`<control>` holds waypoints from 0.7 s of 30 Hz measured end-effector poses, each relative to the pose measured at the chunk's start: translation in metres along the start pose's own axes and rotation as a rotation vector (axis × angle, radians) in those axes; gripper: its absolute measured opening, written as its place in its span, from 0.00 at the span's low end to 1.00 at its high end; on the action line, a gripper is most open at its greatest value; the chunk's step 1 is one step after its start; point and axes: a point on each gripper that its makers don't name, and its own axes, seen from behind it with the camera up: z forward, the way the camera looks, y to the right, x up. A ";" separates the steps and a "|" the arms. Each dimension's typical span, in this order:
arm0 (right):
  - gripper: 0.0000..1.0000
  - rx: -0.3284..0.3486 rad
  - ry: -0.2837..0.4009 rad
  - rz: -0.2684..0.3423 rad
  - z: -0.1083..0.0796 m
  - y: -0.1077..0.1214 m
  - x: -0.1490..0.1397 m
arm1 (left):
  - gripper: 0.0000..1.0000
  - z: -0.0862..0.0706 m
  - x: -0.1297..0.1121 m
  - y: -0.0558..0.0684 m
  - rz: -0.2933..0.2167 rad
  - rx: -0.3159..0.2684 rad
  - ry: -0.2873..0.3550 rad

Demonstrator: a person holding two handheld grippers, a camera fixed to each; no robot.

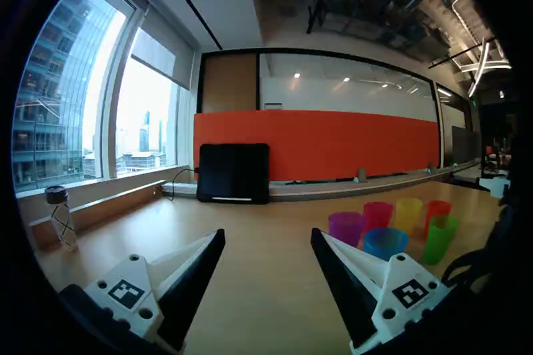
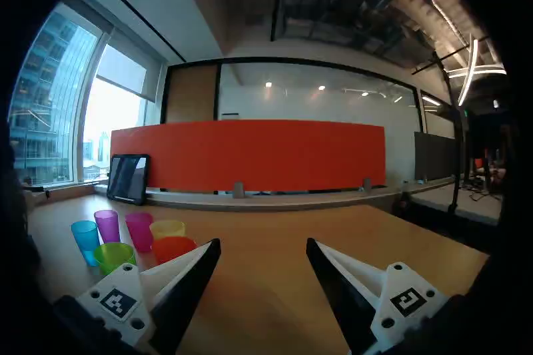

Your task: Pour water

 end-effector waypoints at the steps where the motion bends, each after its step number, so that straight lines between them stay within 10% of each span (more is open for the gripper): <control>1: 1.00 0.000 0.000 0.000 0.000 0.000 0.000 | 0.96 0.000 0.000 0.000 0.000 0.000 0.000; 21: 1.00 0.002 -0.001 -0.002 0.001 -0.001 0.001 | 0.96 0.000 0.001 -0.001 0.000 0.001 -0.002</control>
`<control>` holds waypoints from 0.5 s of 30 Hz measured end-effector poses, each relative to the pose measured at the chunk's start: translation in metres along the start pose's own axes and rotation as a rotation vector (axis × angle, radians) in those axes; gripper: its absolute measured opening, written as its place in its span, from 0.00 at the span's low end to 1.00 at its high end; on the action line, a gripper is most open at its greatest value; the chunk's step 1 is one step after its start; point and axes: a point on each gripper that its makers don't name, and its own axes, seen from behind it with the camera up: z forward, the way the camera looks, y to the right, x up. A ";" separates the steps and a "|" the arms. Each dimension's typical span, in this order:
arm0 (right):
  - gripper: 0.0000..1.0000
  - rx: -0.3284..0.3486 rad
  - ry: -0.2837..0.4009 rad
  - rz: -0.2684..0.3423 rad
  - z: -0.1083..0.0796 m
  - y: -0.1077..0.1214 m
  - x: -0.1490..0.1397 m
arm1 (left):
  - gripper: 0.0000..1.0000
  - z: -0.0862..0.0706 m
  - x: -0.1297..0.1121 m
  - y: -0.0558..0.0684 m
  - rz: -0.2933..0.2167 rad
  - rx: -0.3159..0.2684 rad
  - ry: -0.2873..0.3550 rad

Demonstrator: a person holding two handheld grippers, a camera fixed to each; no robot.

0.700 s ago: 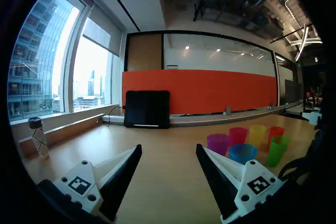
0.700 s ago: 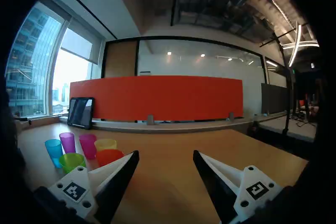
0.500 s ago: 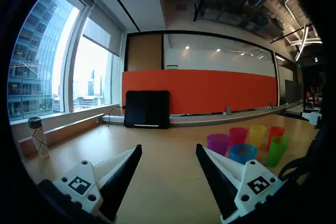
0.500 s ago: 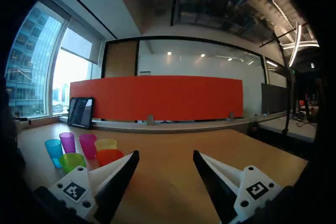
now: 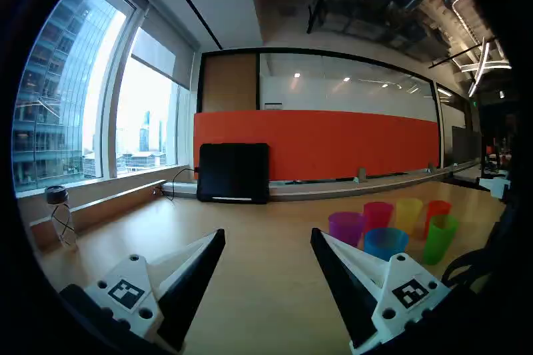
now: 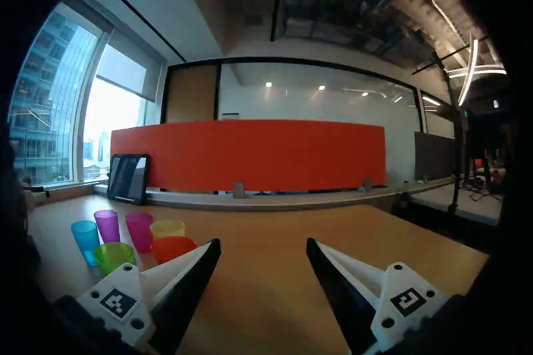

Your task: Pour water

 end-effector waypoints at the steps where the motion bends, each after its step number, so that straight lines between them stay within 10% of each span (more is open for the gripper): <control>1: 1.00 0.001 -0.001 -0.001 0.000 0.000 0.000 | 0.96 0.000 0.000 0.000 0.000 0.000 0.000; 15: 1.00 0.032 -0.032 -0.051 0.006 -0.001 0.027 | 0.96 0.006 0.016 -0.001 0.023 -0.017 -0.040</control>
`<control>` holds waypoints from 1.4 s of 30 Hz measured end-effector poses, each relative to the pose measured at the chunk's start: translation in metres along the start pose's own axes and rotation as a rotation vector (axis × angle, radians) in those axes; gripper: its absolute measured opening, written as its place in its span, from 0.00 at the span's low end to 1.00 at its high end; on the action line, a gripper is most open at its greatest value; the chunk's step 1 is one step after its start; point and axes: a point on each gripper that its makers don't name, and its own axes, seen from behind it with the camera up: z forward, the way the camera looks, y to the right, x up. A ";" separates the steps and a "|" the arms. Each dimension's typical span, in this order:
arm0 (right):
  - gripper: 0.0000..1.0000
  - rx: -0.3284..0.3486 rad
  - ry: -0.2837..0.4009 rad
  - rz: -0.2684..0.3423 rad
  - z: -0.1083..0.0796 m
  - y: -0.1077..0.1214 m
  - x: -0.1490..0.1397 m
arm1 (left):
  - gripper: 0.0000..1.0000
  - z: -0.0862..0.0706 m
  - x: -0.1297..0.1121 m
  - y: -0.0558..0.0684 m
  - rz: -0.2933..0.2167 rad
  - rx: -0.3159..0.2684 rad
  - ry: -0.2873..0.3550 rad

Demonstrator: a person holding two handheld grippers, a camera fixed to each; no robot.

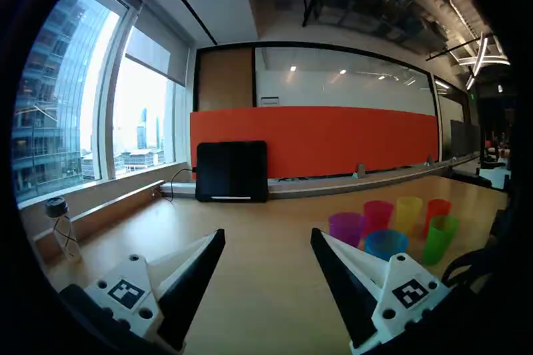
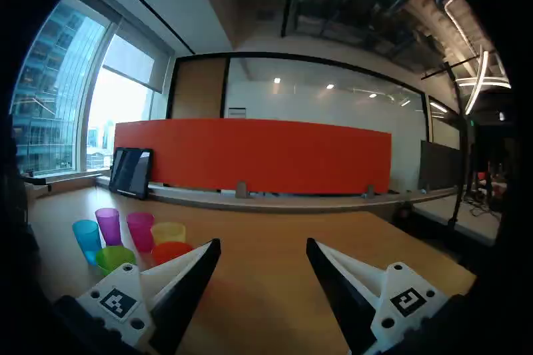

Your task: Pour water

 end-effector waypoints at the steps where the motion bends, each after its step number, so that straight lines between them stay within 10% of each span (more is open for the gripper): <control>1: 1.00 0.006 0.000 0.001 0.000 -0.001 0.005 | 0.96 0.001 0.004 0.000 -0.002 -0.002 -0.001; 24: 1.00 0.127 -0.007 0.026 0.010 -0.011 0.130 | 0.96 0.019 0.144 -0.001 -0.017 -0.094 0.003; 42: 1.00 0.196 0.003 0.054 0.015 -0.024 0.189 | 0.96 0.028 0.208 0.030 -0.067 -0.278 0.003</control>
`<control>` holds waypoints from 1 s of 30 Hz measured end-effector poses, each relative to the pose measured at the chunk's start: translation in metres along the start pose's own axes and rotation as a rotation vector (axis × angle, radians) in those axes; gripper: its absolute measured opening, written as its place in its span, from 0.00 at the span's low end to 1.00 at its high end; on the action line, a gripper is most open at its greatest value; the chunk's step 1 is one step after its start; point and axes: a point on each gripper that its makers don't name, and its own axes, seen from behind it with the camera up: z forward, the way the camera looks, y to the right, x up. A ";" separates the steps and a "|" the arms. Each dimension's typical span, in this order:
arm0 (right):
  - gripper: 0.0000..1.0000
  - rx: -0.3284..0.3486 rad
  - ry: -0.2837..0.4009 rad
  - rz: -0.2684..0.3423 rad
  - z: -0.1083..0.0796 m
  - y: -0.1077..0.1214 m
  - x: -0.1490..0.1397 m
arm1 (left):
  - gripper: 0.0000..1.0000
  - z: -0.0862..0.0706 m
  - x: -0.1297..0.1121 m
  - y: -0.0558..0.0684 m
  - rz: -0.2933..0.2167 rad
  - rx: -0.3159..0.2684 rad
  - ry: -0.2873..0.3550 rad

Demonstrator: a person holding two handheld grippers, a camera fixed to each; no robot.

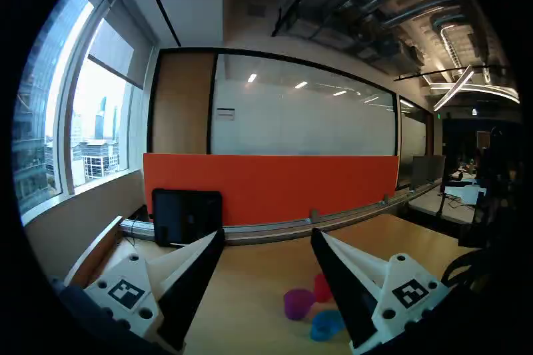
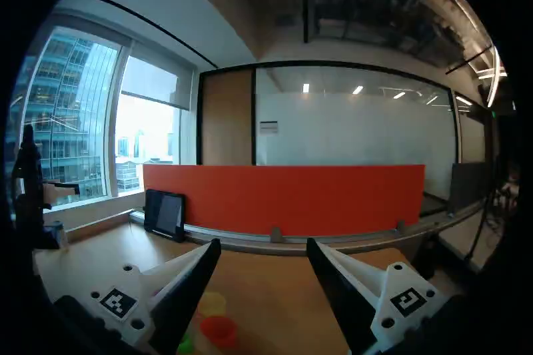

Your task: Pour water

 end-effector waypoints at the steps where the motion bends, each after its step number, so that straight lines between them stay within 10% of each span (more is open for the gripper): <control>1: 1.00 0.009 -0.002 0.004 0.000 -0.002 -0.001 | 0.96 0.001 0.001 0.002 -0.005 -0.012 0.000; 20: 0.99 0.344 -0.022 0.071 -0.016 -0.073 0.002 | 0.96 -0.001 0.008 0.041 -0.015 -0.213 0.012; 30: 0.99 0.439 -0.038 0.013 -0.023 -0.095 0.003 | 0.96 -0.005 -0.005 0.062 0.024 -0.293 -0.009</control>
